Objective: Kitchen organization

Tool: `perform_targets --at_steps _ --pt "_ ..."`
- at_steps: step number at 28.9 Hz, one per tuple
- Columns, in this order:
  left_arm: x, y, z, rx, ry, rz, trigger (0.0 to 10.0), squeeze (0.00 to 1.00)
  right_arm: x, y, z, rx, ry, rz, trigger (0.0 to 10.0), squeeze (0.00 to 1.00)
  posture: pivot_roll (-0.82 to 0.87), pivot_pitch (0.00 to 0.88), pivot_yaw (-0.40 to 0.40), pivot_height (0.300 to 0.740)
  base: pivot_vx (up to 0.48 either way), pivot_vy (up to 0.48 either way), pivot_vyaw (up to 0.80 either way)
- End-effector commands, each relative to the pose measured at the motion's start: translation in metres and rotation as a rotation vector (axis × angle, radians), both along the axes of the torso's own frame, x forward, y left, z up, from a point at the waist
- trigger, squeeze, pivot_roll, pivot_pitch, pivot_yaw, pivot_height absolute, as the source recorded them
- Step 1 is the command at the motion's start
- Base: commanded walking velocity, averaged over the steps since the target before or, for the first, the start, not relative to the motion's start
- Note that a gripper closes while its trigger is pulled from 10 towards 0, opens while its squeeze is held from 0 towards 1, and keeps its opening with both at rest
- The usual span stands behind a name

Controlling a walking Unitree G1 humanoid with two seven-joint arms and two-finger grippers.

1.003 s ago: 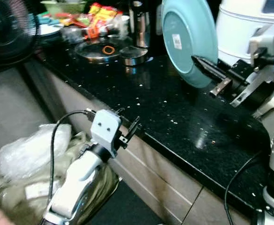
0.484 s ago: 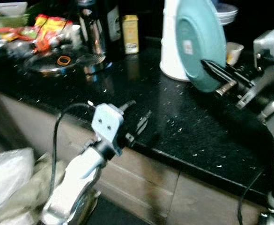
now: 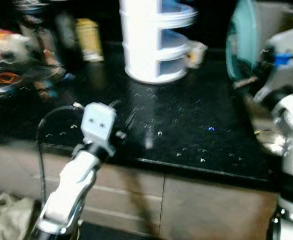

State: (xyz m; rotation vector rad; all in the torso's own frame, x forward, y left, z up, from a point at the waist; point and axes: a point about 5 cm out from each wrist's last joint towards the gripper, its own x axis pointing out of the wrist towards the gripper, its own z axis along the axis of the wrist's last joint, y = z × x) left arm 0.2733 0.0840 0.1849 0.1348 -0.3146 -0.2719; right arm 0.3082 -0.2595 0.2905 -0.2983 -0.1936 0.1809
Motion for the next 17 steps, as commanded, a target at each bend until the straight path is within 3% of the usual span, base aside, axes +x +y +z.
perform_targets --at_steps 1,12,15,17 --pt "0.003 0.000 -0.001 0.006 0.012 0.016 10.0 0.00 0.007 0.006 -0.005 -0.022 0.007 -0.011 10.0 0.00 -0.03 0.000 -0.005 0.736 0.000 0.000 -0.80" --pt "0.003 0.006 -0.002 -0.021 0.025 0.037 10.0 0.00 0.026 0.032 -0.013 -0.100 0.010 -0.034 10.0 0.00 -0.02 0.000 -0.013 0.736 0.000 0.000 -0.80" --pt "0.004 0.008 -0.001 -0.031 0.032 0.047 10.0 0.00 0.028 0.047 -0.018 -0.129 0.002 -0.007 10.0 0.00 -0.02 0.000 -0.011 0.736 0.000 0.000 -0.80" --pt "0.005 0.011 -0.001 -0.043 0.043 0.055 10.0 0.00 0.027 0.063 -0.021 -0.142 -0.012 0.048 10.0 0.00 -0.02 0.000 -0.010 0.736 0.000 0.000 0.00"
